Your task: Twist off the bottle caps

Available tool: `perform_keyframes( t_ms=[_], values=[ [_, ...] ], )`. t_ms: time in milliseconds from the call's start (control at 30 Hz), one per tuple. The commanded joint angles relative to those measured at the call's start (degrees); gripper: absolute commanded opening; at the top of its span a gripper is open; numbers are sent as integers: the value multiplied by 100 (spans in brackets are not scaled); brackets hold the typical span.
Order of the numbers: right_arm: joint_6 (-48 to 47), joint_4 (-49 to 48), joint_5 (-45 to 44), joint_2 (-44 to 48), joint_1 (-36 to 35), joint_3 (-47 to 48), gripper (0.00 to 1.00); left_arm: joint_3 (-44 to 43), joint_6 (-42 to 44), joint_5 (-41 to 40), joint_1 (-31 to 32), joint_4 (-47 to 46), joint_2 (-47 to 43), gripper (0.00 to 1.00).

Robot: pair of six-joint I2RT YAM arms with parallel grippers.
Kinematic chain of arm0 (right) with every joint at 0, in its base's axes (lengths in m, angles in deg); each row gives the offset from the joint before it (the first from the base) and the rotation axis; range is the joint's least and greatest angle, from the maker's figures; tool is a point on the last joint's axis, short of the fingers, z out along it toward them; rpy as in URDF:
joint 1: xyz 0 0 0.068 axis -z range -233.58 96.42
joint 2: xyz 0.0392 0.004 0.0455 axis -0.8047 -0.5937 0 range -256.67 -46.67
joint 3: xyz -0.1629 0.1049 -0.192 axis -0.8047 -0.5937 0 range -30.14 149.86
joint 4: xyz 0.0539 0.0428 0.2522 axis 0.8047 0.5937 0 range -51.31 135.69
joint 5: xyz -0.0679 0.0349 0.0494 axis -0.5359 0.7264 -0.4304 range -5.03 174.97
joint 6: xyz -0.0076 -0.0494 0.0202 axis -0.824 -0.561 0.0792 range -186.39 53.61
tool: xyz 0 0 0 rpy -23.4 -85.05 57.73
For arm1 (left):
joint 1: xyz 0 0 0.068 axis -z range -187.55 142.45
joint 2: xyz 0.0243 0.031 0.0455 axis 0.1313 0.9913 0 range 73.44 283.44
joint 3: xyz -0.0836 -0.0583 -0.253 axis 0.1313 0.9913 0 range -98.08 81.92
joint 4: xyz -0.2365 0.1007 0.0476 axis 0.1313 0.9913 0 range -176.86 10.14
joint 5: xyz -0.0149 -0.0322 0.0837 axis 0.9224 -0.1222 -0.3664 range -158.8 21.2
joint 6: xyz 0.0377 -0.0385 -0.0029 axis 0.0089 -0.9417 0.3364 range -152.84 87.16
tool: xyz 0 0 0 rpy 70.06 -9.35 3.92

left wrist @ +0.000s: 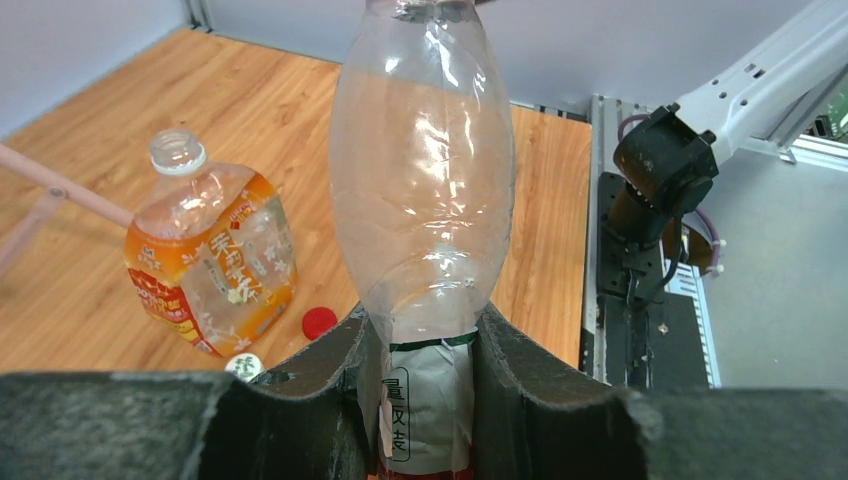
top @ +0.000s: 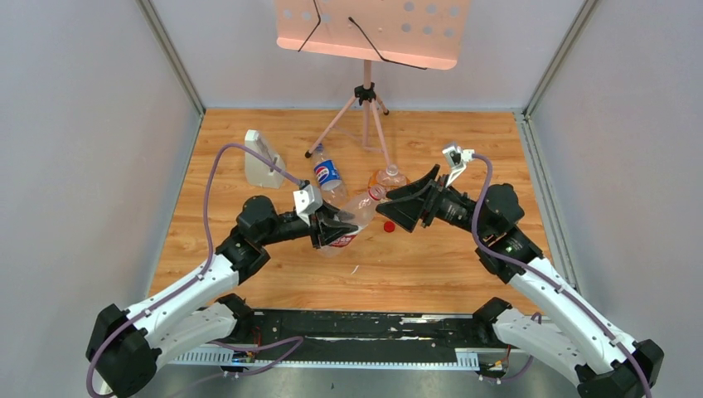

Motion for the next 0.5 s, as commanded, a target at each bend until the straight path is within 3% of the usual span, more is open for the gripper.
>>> perform_keyframes(
  t_ms=[0,233,333,467],
  values=[
    [-169,-417,-159,-3,-27,56,83,-194,-2,177,13,-42,71,3],
    [-5,-215,250,-718,-39,419,81,-359,-39,601,13,-45,300,3],
    [6,-207,319,-901,-47,476,75,-402,-79,749,21,-27,384,3],
    [-37,-169,205,-902,-48,437,58,-364,-44,766,22,35,334,3]
  ],
)
